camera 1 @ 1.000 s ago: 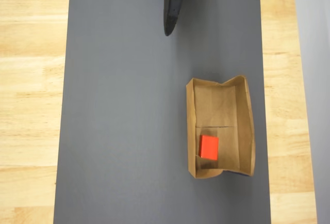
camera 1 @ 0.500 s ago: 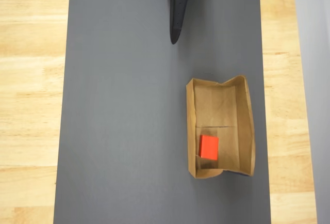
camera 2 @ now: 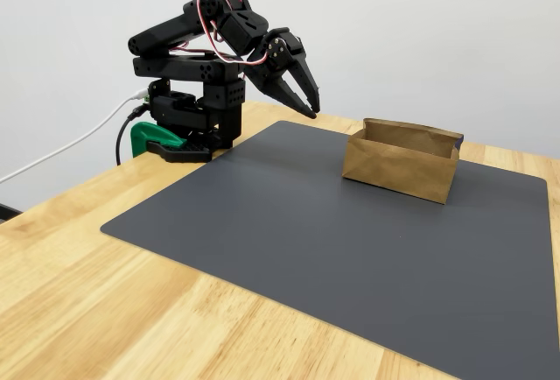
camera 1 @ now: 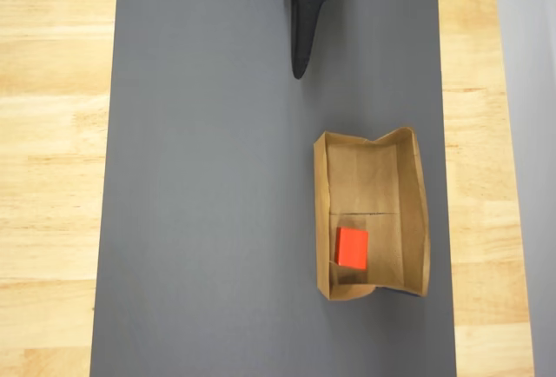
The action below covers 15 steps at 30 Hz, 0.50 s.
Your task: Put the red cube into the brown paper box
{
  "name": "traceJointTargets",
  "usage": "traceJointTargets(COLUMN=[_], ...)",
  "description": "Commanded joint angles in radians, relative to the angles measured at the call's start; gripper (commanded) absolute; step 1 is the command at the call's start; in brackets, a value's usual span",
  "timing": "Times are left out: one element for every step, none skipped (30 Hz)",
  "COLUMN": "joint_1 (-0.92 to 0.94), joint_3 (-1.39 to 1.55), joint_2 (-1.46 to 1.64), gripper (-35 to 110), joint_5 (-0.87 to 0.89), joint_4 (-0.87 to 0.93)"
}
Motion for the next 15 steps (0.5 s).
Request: traceJointTargets(joint_1=[-0.006, -0.011, -0.015, -0.018, -0.02, -0.018, -0.018, -0.018, -0.018, -0.018, -0.018, -0.018, -0.018, -0.018, -0.018], joint_3=[0.012, 0.012, 0.012, 0.012, 0.014, 0.014, 0.014, 0.014, 0.014, 0.014, 0.014, 0.014, 0.014, 0.015, 0.015], joint_2=[0.005, 0.005, 0.005, 0.005, 0.005, 0.005, 0.005, 0.005, 0.005, 0.005, 0.005, 0.005, 0.005, 0.005, 0.005], gripper=[0, 0, 0, 0, 0, 0, 0, 0, 0, 0, 0, 0, 0, 0, 0], joint_5=[-0.023, -0.029, -0.035, -0.04, -0.041, -0.04, -0.038, -0.038, -0.04, -0.04, -0.04, -0.04, -0.04, -0.04, -0.04], joint_4=[0.002, 0.002, 0.002, 0.0, 0.0, 0.0, 0.0, -0.002, -0.003, -0.003, -0.003, -0.003, -0.005, -0.005, -0.005])
